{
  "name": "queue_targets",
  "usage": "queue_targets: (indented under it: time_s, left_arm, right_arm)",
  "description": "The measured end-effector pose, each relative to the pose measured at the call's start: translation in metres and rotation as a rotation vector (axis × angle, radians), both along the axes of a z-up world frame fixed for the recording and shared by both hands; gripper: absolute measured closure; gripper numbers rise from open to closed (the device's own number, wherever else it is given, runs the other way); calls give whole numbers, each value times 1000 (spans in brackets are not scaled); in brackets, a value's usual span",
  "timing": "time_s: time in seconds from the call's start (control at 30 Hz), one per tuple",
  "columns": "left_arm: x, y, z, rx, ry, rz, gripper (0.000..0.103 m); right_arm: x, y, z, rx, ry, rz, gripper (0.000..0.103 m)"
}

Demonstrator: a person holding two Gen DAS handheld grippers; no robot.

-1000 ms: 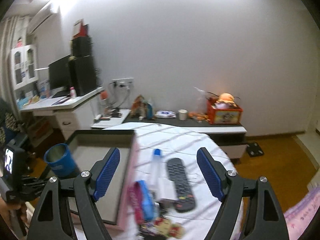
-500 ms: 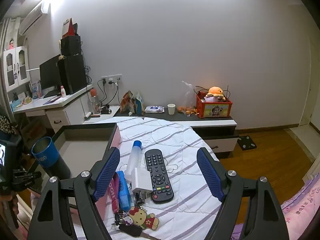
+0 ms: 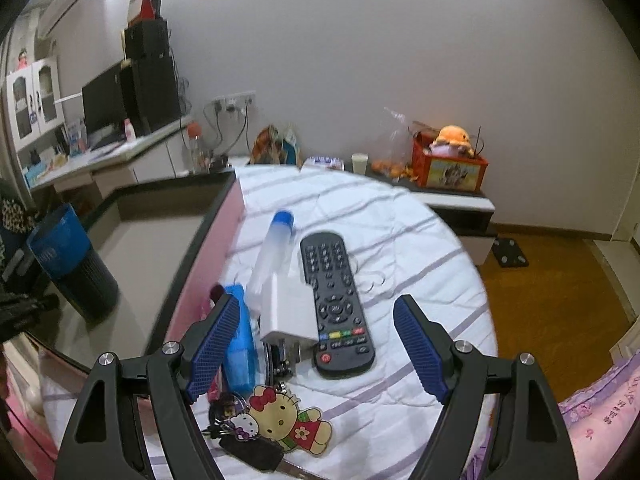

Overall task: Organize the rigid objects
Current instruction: 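Move the right tool to the white charger plug and grasp it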

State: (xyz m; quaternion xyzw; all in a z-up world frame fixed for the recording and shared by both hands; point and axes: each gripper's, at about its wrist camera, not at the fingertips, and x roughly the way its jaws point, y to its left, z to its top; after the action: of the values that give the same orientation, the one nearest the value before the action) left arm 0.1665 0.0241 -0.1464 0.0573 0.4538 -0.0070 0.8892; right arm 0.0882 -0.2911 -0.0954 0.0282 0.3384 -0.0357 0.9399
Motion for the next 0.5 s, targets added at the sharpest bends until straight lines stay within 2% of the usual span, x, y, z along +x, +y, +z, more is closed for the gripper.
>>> queue_targets:
  time_s: [0.5]
  left_arm:
    - [-1, -1, 1, 1, 0, -1, 95]
  right_arm:
    - [25, 4, -28, 35, 67, 23, 22]
